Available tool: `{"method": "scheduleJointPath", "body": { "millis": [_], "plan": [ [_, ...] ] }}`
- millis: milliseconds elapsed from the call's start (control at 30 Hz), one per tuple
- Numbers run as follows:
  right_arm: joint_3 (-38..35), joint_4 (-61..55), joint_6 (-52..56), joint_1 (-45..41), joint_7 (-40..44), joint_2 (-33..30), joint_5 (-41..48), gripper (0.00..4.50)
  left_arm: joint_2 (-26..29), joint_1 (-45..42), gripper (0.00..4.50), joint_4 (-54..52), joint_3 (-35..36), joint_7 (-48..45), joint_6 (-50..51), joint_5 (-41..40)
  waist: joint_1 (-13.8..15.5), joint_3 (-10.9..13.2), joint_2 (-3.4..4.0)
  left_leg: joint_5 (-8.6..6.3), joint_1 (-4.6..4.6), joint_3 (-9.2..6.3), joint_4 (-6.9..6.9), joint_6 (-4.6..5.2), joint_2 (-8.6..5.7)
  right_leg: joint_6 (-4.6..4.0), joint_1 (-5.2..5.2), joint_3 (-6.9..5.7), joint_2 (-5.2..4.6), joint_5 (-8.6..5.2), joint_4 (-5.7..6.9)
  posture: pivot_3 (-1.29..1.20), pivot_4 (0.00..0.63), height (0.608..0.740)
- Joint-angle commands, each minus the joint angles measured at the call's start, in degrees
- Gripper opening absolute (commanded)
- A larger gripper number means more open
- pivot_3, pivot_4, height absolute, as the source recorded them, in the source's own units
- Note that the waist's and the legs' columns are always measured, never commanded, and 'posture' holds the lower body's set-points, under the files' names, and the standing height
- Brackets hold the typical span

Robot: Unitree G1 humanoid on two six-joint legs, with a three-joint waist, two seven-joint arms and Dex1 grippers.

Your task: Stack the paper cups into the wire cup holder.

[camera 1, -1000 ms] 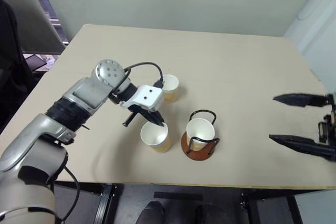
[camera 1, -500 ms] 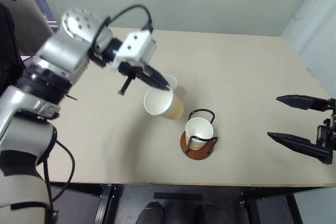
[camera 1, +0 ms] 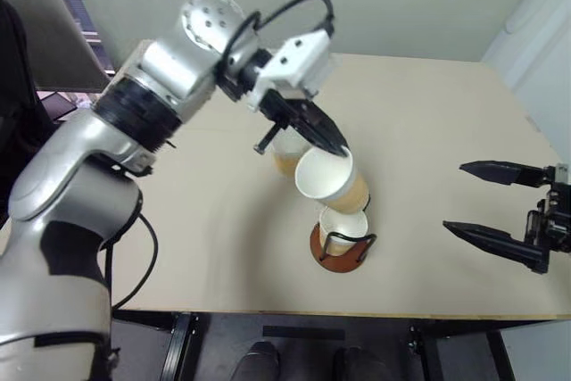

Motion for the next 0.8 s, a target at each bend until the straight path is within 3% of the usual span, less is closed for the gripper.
{"method": "scheduleJointPath", "body": {
  "millis": [33, 333, 500, 767, 800],
  "plan": [
    [-3.11, -1.8, -0.22, 0.49, -0.83, -1.04, 0.64, 4.5, -0.22, -2.82, 0.04, -0.82, -1.15, -1.89, -1.94, -1.55, 0.01, 0.0, 0.0, 0.0, 0.0, 0.01, 0.0, 0.0, 0.01, 0.0, 0.0, 0.0, 0.0, 0.0, 0.0, 0.0, 0.15, 0.74],
    [-5.45, -3.28, 0.14, 2.62, -2.07, -0.68, 1.43, 4.5, -1.38, -2.88, 0.04, -2.08, -5.98, -1.89, -3.54, -0.39, 0.2, 0.0, 0.0, -0.01, -0.01, 0.08, 0.09, 0.02, -0.02, 0.02, 0.05, 0.0, 0.01, 0.01, -0.03, 0.0, 0.15, 0.74],
    [-5.62, -3.6, 0.0, 3.0, -2.9, -0.65, 1.92, 4.5, -5.34, -2.11, 0.04, 2.46, -5.65, -1.89, -6.07, 6.11, 0.47, 0.0, 0.0, -0.02, -0.01, 0.08, 0.14, 0.04, -0.04, 0.02, 0.08, 0.0, 0.01, 0.01, -0.03, 0.0, 0.15, 0.74],
    [-6.02, -4.66, -0.12, 4.43, -4.32, -0.09, 2.14, 4.5, -6.06, -1.57, 0.04, 2.41, -5.59, -1.89, -5.78, 6.77, 0.51, 0.0, 0.01, -0.03, -0.02, 0.19, 0.14, 0.05, -0.03, 0.06, 0.08, 0.01, 0.04, 0.03, 0.01, 0.0, 0.15, 0.74],
    [-5.94, -4.71, -0.19, 4.53, -4.44, -0.07, 2.02, 4.5, -6.12, -1.56, 0.21, 2.38, -5.55, -1.89, -5.74, 6.63, 0.52, 0.0, 0.01, -0.03, -0.02, 0.18, 0.15, 0.06, -0.03, 0.06, 0.09, 0.01, 0.04, 0.04, 0.0, 0.0, 0.15, 0.74]
  ]
}}
